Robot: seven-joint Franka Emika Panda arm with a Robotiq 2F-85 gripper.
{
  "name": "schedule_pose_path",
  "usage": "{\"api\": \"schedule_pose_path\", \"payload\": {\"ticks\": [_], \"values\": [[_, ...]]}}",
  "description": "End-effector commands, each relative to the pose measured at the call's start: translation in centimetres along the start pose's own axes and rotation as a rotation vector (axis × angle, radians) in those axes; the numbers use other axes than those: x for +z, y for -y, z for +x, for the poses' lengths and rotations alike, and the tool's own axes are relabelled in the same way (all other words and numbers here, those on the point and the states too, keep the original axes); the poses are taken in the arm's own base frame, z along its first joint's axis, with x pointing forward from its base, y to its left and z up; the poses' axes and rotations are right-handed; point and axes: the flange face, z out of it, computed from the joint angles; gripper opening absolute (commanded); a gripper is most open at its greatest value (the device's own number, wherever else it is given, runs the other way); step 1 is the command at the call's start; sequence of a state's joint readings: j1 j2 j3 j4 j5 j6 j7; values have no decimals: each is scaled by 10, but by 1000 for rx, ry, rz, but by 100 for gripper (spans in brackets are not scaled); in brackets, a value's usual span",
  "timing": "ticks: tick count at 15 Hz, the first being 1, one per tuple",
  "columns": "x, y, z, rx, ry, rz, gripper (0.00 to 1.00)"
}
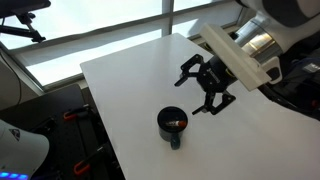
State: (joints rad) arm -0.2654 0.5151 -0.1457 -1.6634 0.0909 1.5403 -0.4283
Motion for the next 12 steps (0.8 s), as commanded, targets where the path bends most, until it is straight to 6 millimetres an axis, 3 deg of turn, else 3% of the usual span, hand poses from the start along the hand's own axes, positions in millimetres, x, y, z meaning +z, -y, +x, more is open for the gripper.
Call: {"api": "schedule_pose_path", "payload": {"ticks": [1,12], "values": [[0,0,1,1,1,5,100],[28,-22,16,39,48,43,100]]}}
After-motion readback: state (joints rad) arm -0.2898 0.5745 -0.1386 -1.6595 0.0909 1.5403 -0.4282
